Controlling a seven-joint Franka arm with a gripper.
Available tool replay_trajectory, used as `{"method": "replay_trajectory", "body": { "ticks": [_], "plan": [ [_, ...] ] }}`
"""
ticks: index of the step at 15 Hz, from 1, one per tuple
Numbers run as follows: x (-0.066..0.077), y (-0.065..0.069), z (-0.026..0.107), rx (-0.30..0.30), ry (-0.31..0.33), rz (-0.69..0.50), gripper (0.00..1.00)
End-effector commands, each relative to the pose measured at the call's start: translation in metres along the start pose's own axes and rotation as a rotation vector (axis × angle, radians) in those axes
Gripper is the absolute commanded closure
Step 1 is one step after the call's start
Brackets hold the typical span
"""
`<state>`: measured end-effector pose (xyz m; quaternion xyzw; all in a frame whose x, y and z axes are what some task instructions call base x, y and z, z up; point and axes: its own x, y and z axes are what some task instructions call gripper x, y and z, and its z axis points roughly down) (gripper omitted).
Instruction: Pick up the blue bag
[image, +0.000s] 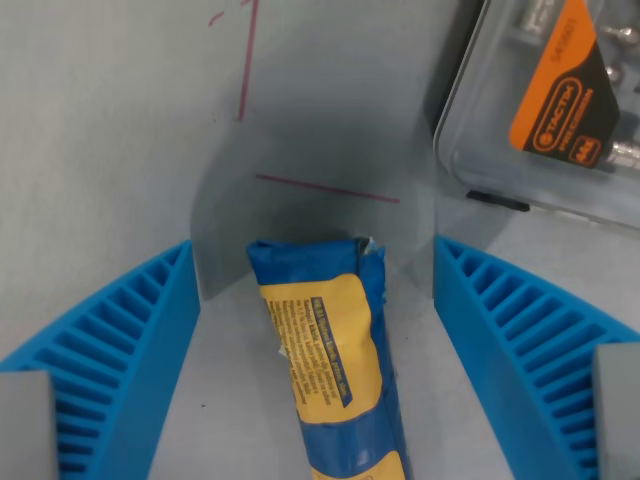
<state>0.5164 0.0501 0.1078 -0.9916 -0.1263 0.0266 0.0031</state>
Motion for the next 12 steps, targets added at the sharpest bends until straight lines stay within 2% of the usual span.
{"method": "replay_trajectory", "body": {
  "ticks": [1, 3, 4, 12],
  "plan": [
    [0.0016, -0.0011, 0.0133, -0.005, 0.061, -0.018, 0.0],
    [0.002, -0.0011, 0.0166, -0.005, 0.061, -0.018, 0.0],
    [0.0022, -0.001, 0.0183, -0.005, 0.061, -0.018, 1.0],
    [0.0022, -0.001, 0.0183, -0.005, 0.061, -0.018, 1.0]
  ]
}}
